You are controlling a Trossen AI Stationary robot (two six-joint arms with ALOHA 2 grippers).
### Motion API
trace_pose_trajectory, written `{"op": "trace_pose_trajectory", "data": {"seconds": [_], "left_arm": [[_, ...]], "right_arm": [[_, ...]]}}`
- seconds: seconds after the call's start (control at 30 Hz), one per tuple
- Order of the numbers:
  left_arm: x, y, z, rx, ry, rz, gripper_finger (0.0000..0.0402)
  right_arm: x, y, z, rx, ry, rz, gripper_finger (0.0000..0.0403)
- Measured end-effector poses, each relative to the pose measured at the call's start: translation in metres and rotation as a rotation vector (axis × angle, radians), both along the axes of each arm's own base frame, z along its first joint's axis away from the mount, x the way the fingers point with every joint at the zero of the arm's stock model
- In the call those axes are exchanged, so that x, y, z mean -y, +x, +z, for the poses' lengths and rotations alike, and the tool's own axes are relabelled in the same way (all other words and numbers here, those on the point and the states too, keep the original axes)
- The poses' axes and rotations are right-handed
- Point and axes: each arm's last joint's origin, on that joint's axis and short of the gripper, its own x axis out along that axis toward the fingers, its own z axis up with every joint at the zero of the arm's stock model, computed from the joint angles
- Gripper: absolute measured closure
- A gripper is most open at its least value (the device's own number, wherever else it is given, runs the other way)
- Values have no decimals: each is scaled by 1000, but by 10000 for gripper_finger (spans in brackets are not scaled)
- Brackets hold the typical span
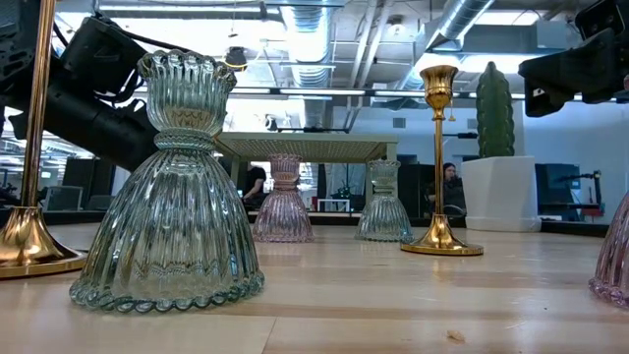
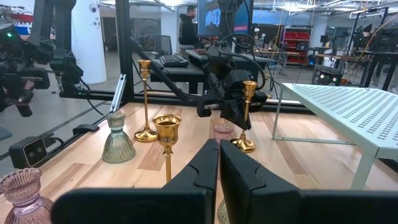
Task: Pick & Place candle stick holders
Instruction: Put the top left gold candle holder on the shelf
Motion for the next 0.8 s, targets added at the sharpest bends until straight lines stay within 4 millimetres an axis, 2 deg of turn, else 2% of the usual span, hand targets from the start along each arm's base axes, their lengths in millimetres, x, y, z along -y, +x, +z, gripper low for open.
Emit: {"op": "trace_pose_trajectory", "data": {"seconds": [0.23,0.67,0.8], "left_arm": [[0,-1,5,46,-53,7,385],[-1,-20,36,114,-56,-12,386],[3,-20,51,91,-56,-36,386]], "right_arm": [[0,0,0,0,0,0,395],[0,0,0,0,0,0,395],[0,0,0,-1,0,0,395]]}}
